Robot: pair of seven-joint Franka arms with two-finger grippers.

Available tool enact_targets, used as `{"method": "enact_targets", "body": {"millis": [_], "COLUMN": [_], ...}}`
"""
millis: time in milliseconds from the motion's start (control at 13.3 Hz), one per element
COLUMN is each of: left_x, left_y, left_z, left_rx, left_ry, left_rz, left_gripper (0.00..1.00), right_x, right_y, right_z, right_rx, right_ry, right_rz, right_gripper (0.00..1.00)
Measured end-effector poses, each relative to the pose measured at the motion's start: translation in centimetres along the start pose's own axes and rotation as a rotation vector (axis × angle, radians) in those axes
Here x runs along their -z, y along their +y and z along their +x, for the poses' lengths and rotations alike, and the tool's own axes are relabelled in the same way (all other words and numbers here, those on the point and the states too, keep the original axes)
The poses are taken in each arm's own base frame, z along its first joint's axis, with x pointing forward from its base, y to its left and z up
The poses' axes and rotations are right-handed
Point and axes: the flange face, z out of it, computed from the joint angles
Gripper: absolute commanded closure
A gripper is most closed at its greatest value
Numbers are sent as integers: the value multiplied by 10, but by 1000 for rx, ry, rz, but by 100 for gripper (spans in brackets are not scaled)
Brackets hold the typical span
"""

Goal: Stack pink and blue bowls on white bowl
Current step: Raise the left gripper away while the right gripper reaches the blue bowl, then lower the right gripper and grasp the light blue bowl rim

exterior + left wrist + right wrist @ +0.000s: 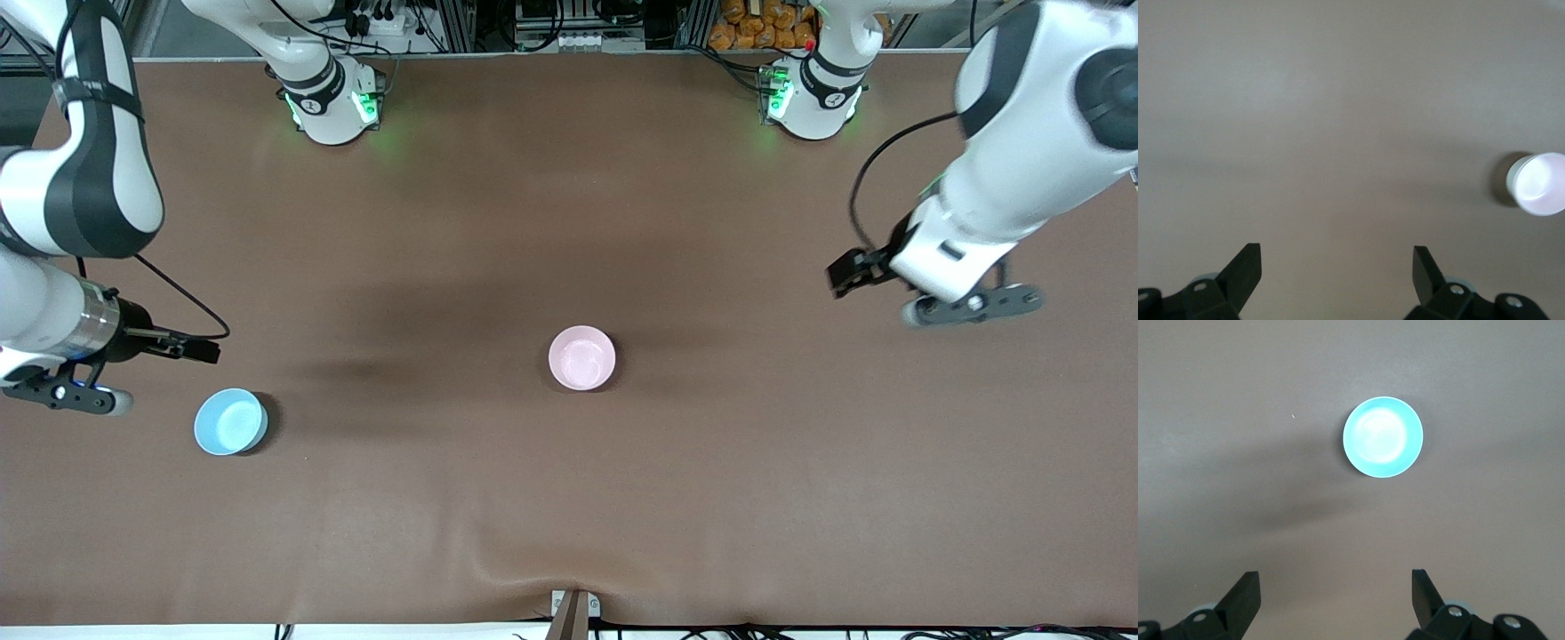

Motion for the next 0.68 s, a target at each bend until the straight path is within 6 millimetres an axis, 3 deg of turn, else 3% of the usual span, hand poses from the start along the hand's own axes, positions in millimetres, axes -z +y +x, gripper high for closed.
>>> {"method": "enact_targets", "body": {"millis": [226,377,527,678], "left_x": [33,51,66,71], "left_y": [-35,-42,-48,-67], "left_z": [-20,-36,-47,-46], "left_rx": [-15,-15,-32,-80], "left_ry": [-40,-49,-39,-34], "left_rz": [27,36,37,28], "left_gripper": [0,0,0,0], "right_x": [-15,-57,-109,-149], "right_y": [56,98,110,103], "right_z": [16,41,65,78], "right_rx": [35,61,70,79], "right_ry": [3,25,60,73], "right_rz": [6,14,16,19], "right_gripper": [0,0,0,0]}}
